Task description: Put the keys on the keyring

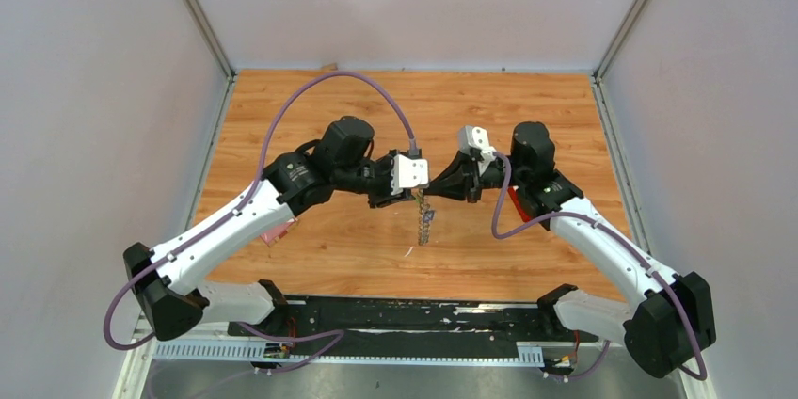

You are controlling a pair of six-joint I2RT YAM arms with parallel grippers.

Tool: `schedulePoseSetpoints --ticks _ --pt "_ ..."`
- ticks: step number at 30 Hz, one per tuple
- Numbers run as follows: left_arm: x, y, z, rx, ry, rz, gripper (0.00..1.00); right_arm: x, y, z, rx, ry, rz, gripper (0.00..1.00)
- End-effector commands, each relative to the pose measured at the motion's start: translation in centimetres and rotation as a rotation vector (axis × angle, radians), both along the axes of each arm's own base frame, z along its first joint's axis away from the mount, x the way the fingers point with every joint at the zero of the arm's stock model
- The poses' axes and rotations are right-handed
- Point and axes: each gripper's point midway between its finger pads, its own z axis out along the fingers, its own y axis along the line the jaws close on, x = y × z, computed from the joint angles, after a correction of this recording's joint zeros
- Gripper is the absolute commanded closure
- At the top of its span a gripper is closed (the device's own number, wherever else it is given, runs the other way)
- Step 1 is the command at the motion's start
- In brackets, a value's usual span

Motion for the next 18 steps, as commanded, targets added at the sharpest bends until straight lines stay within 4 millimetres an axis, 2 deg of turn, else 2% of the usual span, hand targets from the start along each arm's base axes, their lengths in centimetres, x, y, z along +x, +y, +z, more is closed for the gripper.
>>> schedulePoseSetpoints --ticks 1,4,13,18 --pt "-1.0 -1.0 4.1 -0.141 -0.066 -0.08 0.57 -0.7 0.0 2.7 0.056 -0.075 0.052 1.0" --pt "-1.2 -1.0 3.7 -0.131 -0.074 -0.103 0.57 -0.6 -0.1 2.7 0.057 -0.076 0.051 1.0" --pt "-1.1 -0.6 0.5 -0.124 -0.094 -0.094 0.56 -0.8 -0.3 3.1 0.061 -0.073 0.055 1.0" --pt "-1.2 -0.7 -0.7 -0.137 -0.084 -0.093 0.56 -0.7 -0.3 3.2 0.061 -0.073 0.051 1.0"
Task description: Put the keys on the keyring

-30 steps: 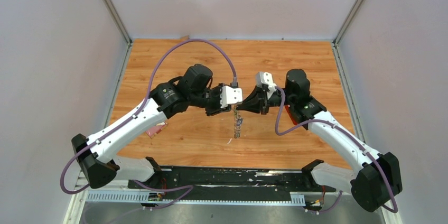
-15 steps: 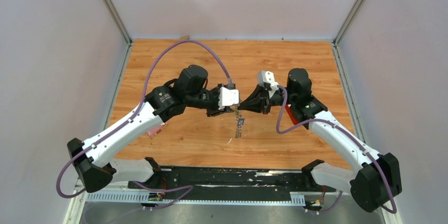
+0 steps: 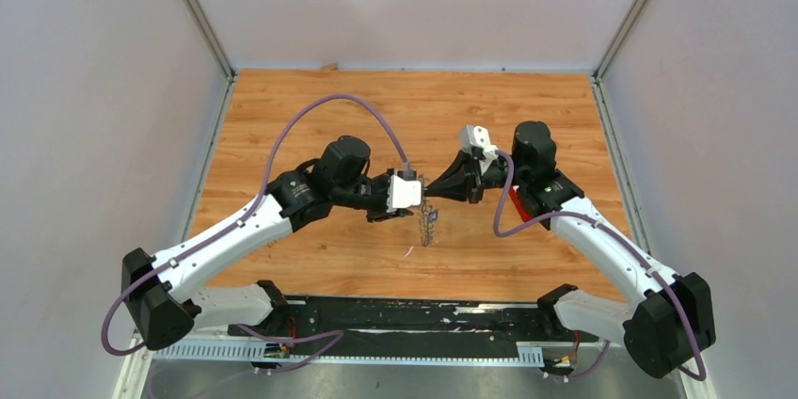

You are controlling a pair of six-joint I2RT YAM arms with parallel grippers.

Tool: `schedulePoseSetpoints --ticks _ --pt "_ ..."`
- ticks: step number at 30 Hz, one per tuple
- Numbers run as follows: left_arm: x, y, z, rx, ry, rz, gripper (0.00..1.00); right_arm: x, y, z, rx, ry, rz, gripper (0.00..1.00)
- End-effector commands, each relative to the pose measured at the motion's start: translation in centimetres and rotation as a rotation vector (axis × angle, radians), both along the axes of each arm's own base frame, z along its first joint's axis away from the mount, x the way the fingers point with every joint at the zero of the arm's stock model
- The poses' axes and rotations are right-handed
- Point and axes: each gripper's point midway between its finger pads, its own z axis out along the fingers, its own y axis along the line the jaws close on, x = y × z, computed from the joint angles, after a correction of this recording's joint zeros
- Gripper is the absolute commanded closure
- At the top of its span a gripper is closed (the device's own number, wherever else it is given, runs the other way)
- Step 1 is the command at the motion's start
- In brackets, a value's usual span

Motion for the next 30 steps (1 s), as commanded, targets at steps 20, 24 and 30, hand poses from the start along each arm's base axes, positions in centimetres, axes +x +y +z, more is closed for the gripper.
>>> schedulePoseSetpoints --ticks 20,24,30 --pt "1.8 -1.8 1.5 -0.114 -0.031 0.054 0.54 -0.2 -0.2 2.9 0.055 -0.093 0.022 1.0" --pt "1.0 -2.0 1.2 -0.118 -0.004 0.014 0.52 -0.2 -0.2 2.8 0.054 -0.091 0.023 1.0" --pt "-0.3 -2.2 0.6 -0.117 0.047 -0.047 0.55 -0.1 -0.3 2.9 0.054 -0.095 0.017 1.0"
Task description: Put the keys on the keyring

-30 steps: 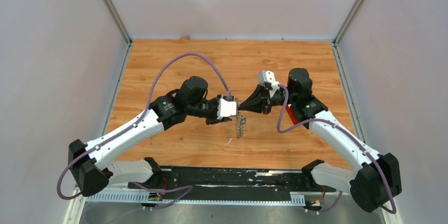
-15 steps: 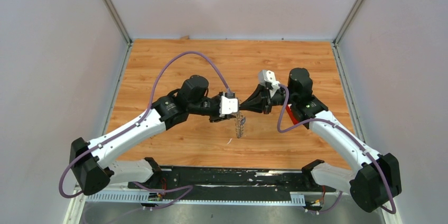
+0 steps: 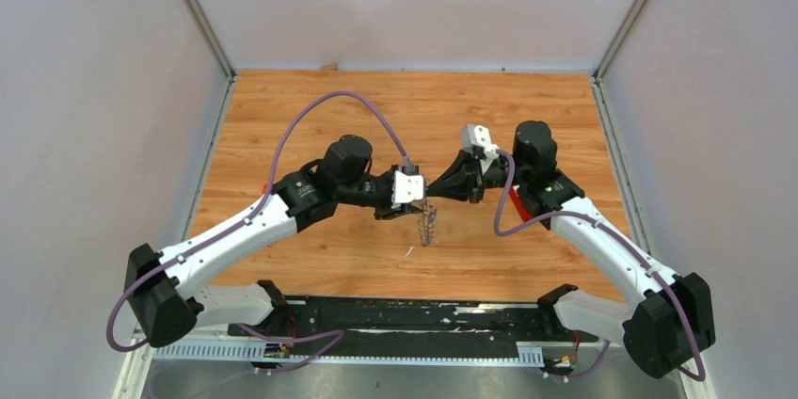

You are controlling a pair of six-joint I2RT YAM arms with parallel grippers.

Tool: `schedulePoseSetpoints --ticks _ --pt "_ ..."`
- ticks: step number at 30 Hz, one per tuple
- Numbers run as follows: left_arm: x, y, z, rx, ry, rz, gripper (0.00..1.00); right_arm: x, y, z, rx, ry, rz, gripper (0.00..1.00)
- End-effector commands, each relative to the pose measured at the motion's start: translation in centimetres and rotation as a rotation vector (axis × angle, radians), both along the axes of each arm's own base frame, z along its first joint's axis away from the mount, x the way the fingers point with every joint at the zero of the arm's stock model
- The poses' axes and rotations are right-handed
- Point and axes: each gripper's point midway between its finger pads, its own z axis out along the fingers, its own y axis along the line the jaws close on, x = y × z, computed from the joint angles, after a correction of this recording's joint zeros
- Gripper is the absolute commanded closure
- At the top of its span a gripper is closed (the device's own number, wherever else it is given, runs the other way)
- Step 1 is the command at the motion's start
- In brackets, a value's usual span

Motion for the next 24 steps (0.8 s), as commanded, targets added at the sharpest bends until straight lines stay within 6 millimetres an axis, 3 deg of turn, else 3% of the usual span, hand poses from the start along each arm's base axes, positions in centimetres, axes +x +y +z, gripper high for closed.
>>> schedulePoseSetpoints --ticks 1,16,24 --pt "-1.0 -0.6 0.3 -0.035 0.039 -0.056 0.57 -0.1 -0.1 2.8 0.053 -0.102 0.018 1.0" --pt "-0.1 -0.7 0.8 -0.057 0.097 -0.01 0.98 0.3 -0.3 2.5 0.047 -0.107 0.002 1.0" --pt "-0.6 -0.3 1.6 -0.072 0.106 -0.028 1.0 0.9 -0.3 2.1 0.031 -0.118 -0.031 1.0"
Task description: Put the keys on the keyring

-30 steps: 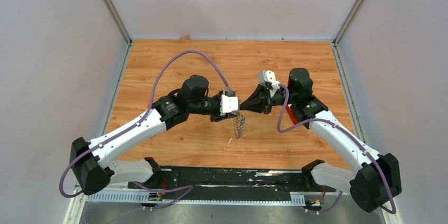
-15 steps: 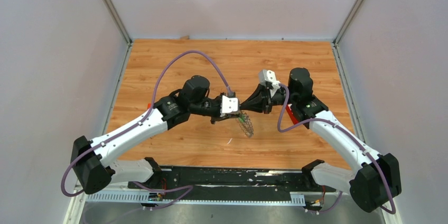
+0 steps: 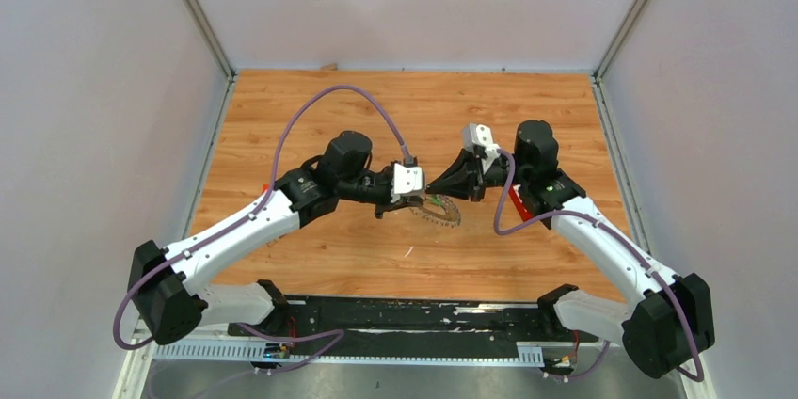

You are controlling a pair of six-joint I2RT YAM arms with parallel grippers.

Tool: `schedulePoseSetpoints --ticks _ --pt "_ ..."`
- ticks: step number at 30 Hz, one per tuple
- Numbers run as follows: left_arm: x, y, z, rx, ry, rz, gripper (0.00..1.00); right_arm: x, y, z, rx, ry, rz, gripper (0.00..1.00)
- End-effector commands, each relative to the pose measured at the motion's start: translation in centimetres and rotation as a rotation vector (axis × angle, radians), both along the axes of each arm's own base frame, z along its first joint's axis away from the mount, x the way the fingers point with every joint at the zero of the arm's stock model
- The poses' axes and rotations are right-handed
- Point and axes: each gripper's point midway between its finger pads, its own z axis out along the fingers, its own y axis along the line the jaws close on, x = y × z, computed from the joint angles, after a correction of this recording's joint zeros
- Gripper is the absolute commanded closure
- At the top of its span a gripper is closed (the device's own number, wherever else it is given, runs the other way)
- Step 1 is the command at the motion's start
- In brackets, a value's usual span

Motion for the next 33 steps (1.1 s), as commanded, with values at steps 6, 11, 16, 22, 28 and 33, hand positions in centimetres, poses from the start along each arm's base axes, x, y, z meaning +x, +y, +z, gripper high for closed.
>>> schedulePoseSetpoints --ticks 6,11,16,22,28,33 --pt "-0.2 -0.2 2.0 -0.054 0.012 -0.011 0.94 0.4 -0.1 2.4 0.036 -0.11 -0.014 1.0" --pt "0.3 -0.6 1.7 -0.046 0.027 -0.012 0.77 0.4 -0.1 2.5 0.038 -0.109 -0.016 1.0" --pt "0.8 -1.0 1.5 -0.043 0.029 -0.018 0.69 0.4 -0.1 2.6 0.039 -0.109 -0.016 1.0" --pt "0.6 -1.3 1.4 -0.05 0.035 -0.038 0.68 0.4 -0.1 2.5 0.039 -0.11 -0.015 1.0" --pt "-0.3 -1.5 1.4 -0.07 0.072 -0.081 0.76 0.5 -0.1 2.4 0.036 -0.114 -0.022 1.0" --pt "-0.4 -1.4 1.7 -0.079 0.078 -0.079 0.95 0.9 -0.3 2.3 0.03 -0.119 -0.038 1.0"
